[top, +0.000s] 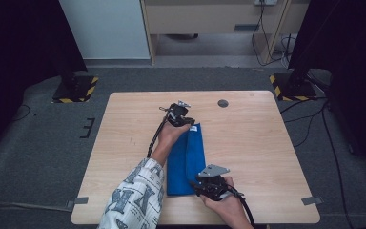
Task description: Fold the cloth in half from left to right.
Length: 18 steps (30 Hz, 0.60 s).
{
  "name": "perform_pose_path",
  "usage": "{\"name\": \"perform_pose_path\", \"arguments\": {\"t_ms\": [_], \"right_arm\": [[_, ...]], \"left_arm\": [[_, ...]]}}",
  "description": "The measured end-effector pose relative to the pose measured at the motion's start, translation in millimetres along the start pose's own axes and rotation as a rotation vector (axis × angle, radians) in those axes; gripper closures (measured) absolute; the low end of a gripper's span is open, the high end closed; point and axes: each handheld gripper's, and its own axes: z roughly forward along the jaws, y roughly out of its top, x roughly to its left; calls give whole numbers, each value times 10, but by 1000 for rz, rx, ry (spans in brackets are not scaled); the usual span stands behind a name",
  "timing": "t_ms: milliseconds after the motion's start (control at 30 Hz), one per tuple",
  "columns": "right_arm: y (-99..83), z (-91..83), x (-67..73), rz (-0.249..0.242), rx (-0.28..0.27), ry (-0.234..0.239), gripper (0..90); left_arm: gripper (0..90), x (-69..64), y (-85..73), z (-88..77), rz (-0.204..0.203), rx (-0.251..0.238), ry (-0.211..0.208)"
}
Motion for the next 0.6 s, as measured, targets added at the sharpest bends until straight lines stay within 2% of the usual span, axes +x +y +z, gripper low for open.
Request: {"name": "perform_pose_path", "arguments": {"t_ms": [167, 233, 367, 433, 600], "right_arm": [[-34, -10, -25, 18, 17, -6, 567], [-48, -15, -37, 24, 23, -11, 551], [-72, -26, -76, 41, 33, -20, 546], [-83, -42, -95, 47, 34, -26, 536], [-106, -86, -131, 61, 36, -30, 521]], "left_arm": [[751, -18, -3, 16, 4, 5, 1], [704, -28, 0, 21, -4, -8, 6], [677, -49, 14, 2, 4, -31, -5], [657, -46, 21, -15, -6, -45, -21], [649, -54, 27, -35, -2, -53, -28]]}}
